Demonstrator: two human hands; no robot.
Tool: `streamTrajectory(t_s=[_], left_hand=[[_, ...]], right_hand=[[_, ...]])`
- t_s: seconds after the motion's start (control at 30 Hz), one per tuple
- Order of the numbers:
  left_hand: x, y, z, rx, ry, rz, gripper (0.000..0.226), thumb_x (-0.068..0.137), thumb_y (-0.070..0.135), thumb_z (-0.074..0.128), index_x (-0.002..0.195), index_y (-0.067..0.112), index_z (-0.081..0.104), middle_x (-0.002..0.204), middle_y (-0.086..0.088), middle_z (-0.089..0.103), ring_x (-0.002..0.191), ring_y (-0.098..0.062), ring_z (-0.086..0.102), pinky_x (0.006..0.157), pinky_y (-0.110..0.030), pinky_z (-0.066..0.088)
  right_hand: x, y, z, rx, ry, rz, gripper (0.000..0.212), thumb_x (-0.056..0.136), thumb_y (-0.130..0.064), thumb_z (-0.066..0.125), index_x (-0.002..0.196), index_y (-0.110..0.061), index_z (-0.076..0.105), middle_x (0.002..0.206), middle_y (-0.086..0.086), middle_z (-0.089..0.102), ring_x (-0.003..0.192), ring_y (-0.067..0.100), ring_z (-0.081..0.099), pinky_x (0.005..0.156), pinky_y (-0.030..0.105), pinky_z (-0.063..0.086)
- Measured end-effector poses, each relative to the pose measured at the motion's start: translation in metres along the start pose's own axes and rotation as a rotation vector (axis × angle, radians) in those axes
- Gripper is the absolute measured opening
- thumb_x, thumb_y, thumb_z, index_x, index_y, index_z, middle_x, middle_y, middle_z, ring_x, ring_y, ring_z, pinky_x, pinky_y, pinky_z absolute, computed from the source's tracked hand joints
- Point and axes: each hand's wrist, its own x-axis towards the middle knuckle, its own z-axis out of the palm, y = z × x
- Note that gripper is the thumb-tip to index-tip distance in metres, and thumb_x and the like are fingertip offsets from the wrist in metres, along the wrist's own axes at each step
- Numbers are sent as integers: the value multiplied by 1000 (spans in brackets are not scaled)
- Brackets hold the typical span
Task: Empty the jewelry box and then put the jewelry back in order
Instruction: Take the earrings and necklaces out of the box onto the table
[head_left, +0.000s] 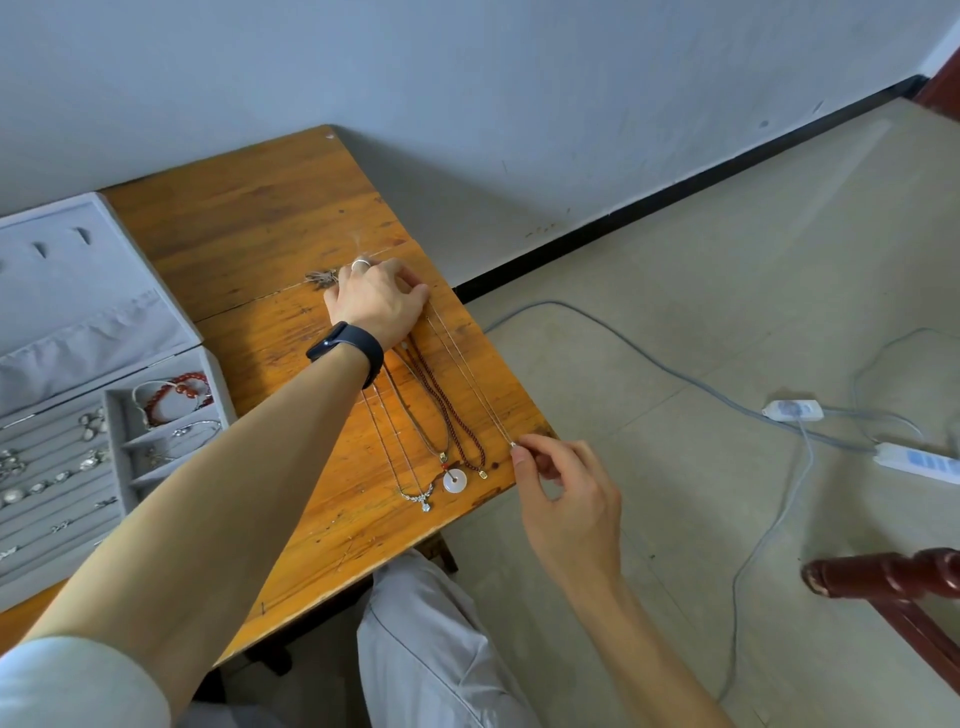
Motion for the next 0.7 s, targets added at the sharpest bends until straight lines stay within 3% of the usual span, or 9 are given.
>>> streamTrajectory(t_s=[0.27, 0.53, 0.7], left_hand=[[1, 1, -4, 19, -26, 1, 22, 93, 53, 53, 101, 37, 66, 119, -3, 58, 119, -29, 49, 104, -51, 32], [-4, 0, -15, -23, -31, -1, 28, 97, 42, 46, 112, 30, 66, 114, -4, 63, 112, -29, 55, 104, -49, 33], [-31, -12, -37, 97, -23, 83, 29, 96, 37, 47, 119, 31, 63, 118, -7, 65, 117, -32, 53, 101, -50, 36]], right_hand=[[1, 0, -3, -26, -39, -3, 16, 96, -32, 67, 109, -26, 73, 91, -22, 56, 91, 0, 57, 71, 9, 46], [3, -1, -13, 18, -81, 24, 19, 96, -30, 66, 112, -25, 73, 95, -22, 58, 94, -5, 58, 75, 7, 46], [13, -14, -33, -80, -82, -137, 22, 93, -15, 68, 114, -22, 70, 95, -15, 61, 86, -1, 58, 74, 19, 49]])
